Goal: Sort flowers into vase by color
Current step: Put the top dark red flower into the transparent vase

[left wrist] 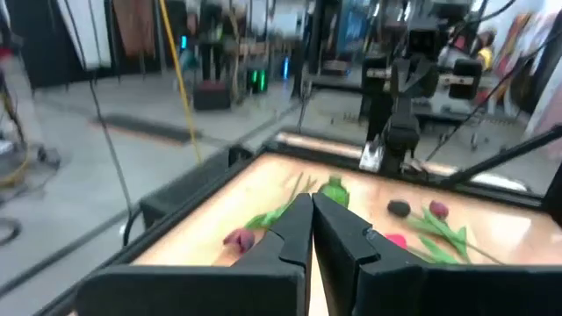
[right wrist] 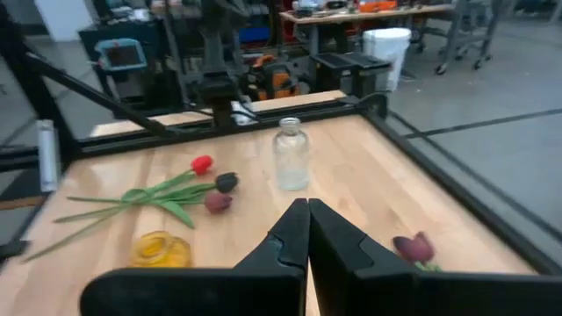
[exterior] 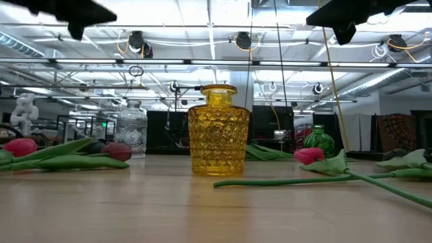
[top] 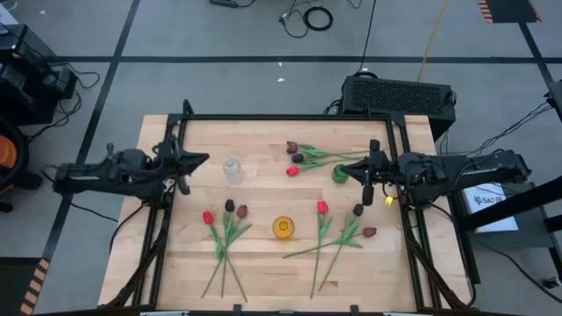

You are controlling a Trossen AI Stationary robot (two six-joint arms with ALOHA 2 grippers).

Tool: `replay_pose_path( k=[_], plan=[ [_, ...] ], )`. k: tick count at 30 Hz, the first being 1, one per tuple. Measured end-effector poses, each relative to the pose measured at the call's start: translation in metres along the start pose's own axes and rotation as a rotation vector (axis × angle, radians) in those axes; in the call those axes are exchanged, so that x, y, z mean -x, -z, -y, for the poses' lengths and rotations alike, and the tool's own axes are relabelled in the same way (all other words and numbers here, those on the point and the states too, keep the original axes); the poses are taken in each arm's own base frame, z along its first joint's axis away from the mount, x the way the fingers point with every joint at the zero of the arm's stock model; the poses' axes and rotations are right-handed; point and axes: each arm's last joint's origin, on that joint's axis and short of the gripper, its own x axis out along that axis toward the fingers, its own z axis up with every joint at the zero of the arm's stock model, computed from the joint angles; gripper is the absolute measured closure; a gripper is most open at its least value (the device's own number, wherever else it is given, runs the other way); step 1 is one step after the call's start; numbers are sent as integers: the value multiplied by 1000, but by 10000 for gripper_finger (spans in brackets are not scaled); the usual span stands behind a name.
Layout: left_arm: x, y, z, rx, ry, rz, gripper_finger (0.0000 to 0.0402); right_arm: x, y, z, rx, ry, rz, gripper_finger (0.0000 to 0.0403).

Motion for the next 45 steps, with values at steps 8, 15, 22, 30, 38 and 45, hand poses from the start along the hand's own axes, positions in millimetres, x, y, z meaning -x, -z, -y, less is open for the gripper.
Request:
replay_pose_path(
  k=[8,15,22,30,38,45],
  plan=[
    [-46,-23,24,-19,-1,-116,384,-7,4,-1,56,27,-32,403],
    [-96,-7,46,-19,46,-118,384,-17,10,-4,7,36,-79,403],
    [-116,1,43,-9,102,-151,384,-29,15,-7,-10,55,-109,403],
    [-117,6,36,-19,66,-209,384,-60,23,4,-56,191,-125,403],
    [-116,13,35,-81,89,-283,384,-102,24,27,-69,264,-235,403],
    [-118,12,26,-98,81,-288,384,-144,-2,49,-7,244,-398,403]
  ],
)
